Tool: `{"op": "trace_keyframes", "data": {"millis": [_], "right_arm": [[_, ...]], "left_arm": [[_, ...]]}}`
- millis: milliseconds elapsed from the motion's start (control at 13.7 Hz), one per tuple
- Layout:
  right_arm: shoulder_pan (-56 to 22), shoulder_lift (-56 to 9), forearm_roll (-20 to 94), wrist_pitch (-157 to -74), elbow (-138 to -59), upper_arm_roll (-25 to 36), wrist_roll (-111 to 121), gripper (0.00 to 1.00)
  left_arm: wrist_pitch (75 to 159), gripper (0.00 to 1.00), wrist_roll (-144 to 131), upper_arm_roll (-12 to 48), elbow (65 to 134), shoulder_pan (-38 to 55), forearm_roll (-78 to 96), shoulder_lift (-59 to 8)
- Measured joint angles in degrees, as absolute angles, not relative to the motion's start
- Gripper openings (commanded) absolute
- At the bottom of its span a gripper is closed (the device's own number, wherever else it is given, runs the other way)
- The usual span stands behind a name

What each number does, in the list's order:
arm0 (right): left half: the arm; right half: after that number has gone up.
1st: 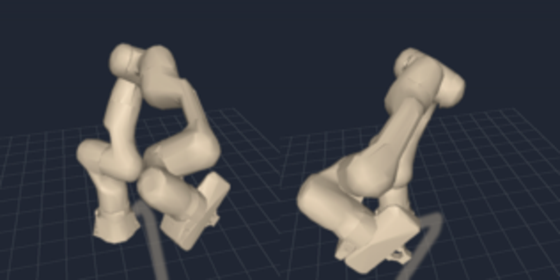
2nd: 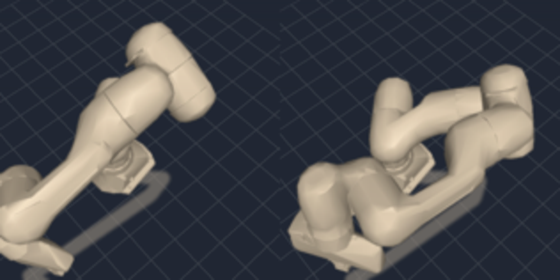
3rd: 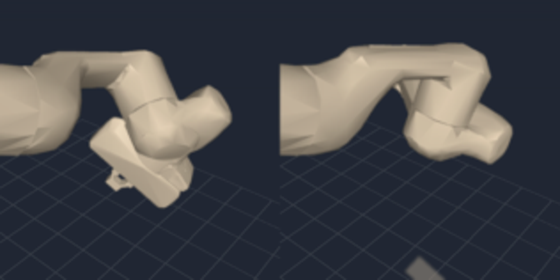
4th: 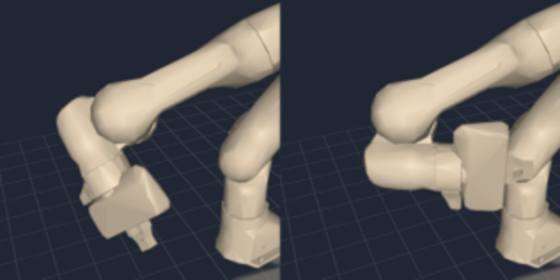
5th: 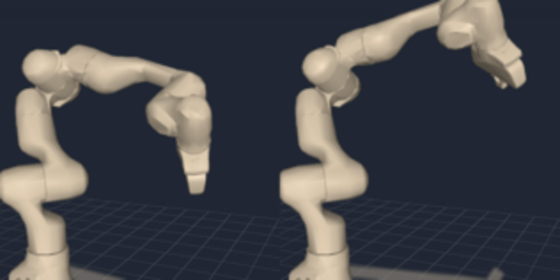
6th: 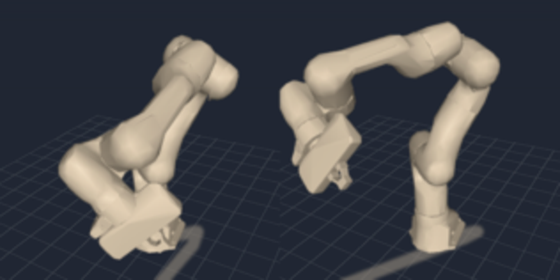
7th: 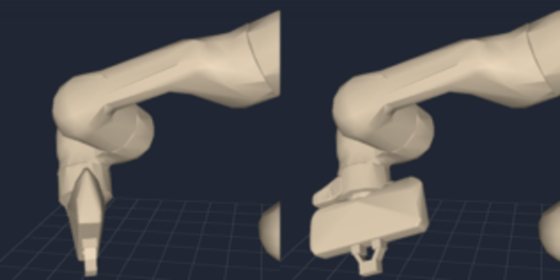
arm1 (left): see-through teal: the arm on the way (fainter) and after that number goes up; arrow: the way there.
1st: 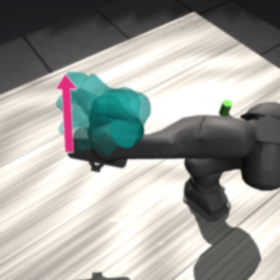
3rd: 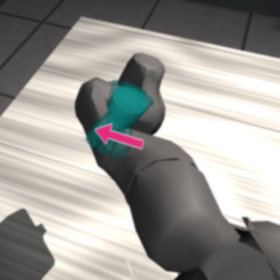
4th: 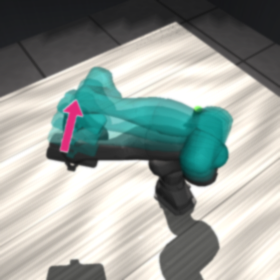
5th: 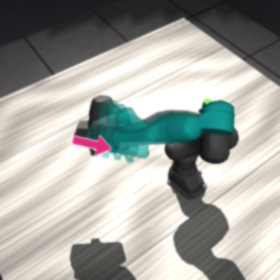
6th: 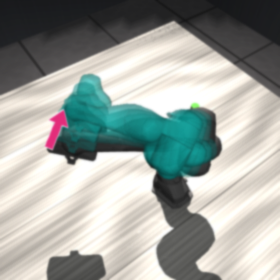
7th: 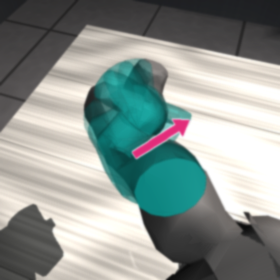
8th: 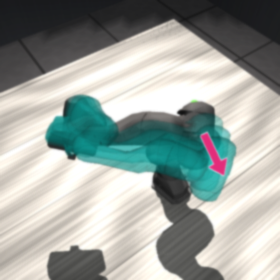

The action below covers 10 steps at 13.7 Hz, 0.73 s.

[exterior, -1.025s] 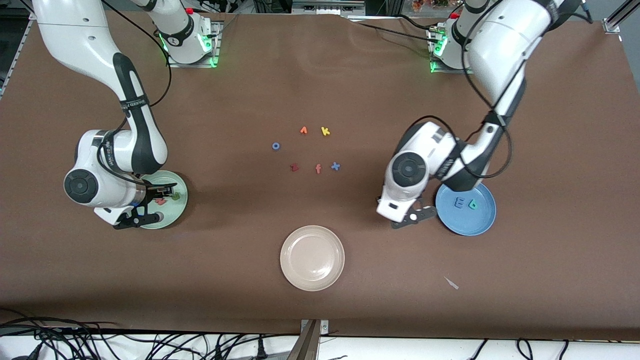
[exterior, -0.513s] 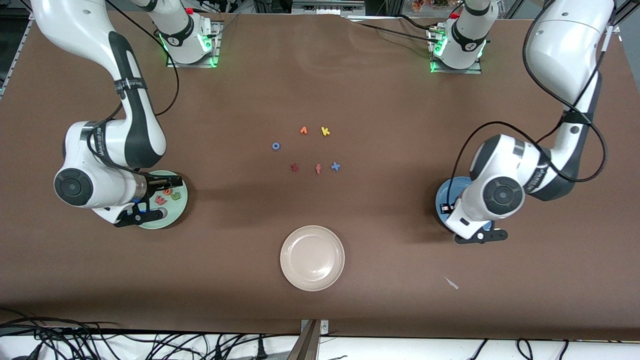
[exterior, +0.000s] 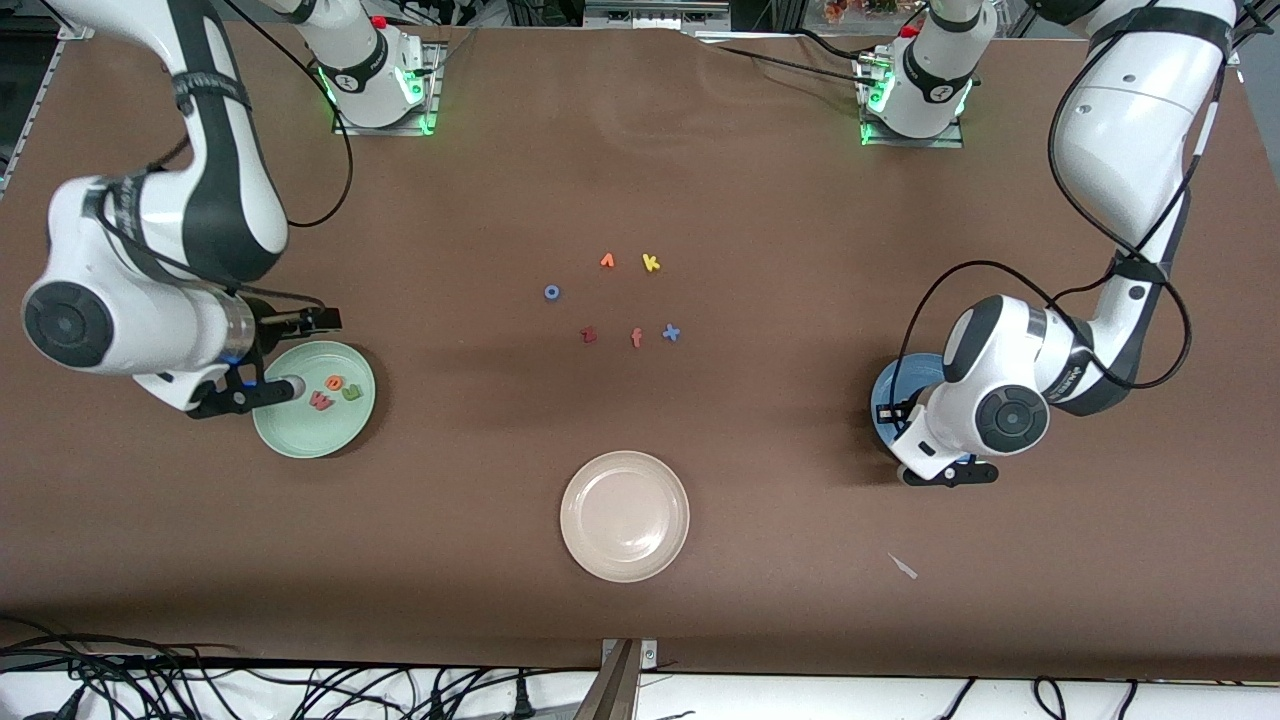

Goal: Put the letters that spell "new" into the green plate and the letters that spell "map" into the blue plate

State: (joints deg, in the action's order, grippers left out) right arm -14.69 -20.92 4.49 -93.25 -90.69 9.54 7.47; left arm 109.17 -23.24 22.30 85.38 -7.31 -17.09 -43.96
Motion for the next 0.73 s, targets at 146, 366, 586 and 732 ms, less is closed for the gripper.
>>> {"op": "trace_keyframes", "data": {"millis": [146, 366, 586, 732], "right_arm": [[-13.4, -15.9, 4.2, -93.5, -93.8, 8.3, 7.5, 1.0], [-13.2, -6.8, 2.1, -92.9, -96.2, 7.8, 7.5, 1.0], [-13.1, -0.4, -1.0, -89.6, -97.1, 8.1, 7.3, 1.0], [-12.7, 1.4, -1.2, -88.4, -97.2, 9.0, 6.4, 1.0]], "left_arm": [[109.4, 0.26, -23.2, 22.3, 85.4, -7.4, -17.1, -44.7], [110.4, 0.42, -23.2, 22.1, 85.5, -7.6, -17.1, -45.1], [110.8, 1.0, -23.2, 22.1, 85.5, -8.6, -17.1, -45.5], [110.8, 1.0, -23.2, 22.2, 85.3, -8.9, -17.1, -45.5]]}}
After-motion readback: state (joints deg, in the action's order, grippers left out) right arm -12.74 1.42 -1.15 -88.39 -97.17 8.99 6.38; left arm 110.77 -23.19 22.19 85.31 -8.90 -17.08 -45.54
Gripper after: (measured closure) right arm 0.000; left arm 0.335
